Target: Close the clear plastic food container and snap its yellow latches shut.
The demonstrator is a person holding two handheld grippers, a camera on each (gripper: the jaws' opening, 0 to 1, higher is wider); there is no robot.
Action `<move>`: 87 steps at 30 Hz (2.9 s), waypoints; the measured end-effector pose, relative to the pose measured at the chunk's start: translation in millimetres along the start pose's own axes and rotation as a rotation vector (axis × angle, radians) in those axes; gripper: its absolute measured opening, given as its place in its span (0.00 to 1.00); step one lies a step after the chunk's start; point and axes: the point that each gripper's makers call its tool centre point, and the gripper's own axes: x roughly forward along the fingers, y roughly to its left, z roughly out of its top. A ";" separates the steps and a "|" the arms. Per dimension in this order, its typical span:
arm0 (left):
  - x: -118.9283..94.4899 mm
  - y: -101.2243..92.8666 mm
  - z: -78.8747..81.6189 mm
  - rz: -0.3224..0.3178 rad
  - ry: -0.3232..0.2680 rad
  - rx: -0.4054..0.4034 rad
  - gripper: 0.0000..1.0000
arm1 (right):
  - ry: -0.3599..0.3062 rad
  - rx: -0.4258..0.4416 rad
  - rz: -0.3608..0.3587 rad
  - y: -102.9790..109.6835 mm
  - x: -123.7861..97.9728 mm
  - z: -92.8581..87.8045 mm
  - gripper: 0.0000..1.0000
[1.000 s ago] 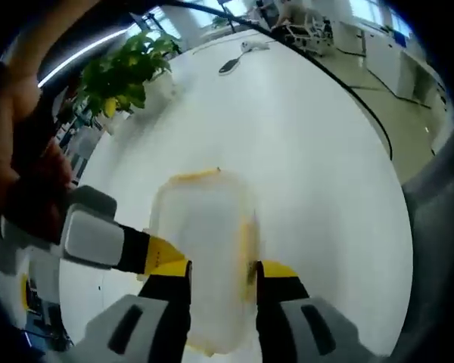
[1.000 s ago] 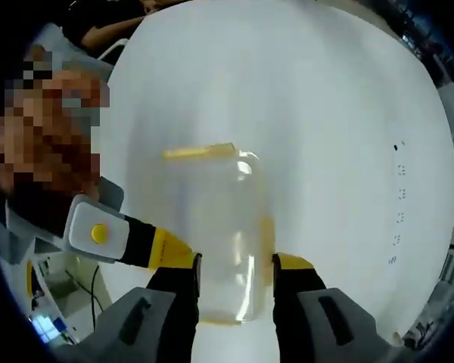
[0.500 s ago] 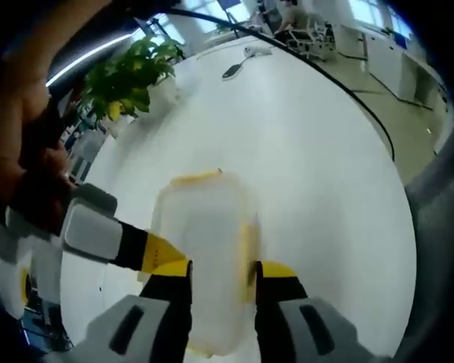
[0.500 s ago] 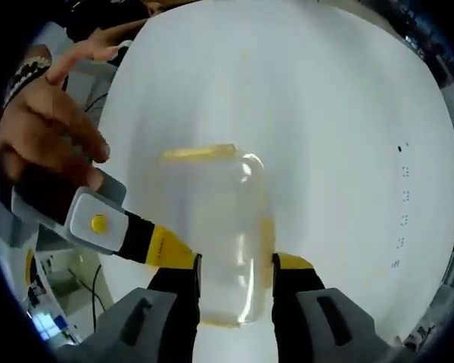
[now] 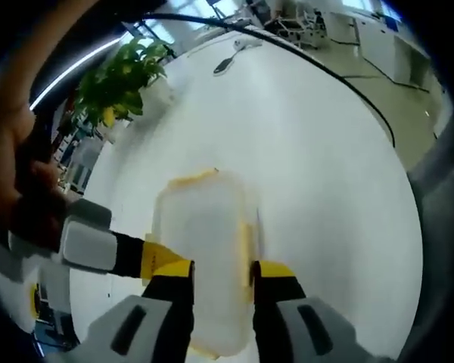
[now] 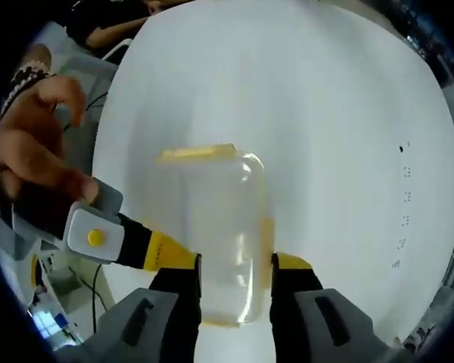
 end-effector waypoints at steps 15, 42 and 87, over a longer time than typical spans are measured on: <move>1.0 -3.0 -0.4 0.008 -0.005 0.051 0.24 | -0.032 0.041 0.056 -2.9 1.1 1.0 0.28; 2.2 -9.5 -2.3 0.124 0.009 0.163 0.25 | -0.180 -0.034 0.009 1.7 2.6 4.3 0.30; 4.5 -8.3 -3.6 0.193 -0.006 0.241 0.29 | -0.370 -0.012 -0.323 3.4 -16.1 -9.3 0.28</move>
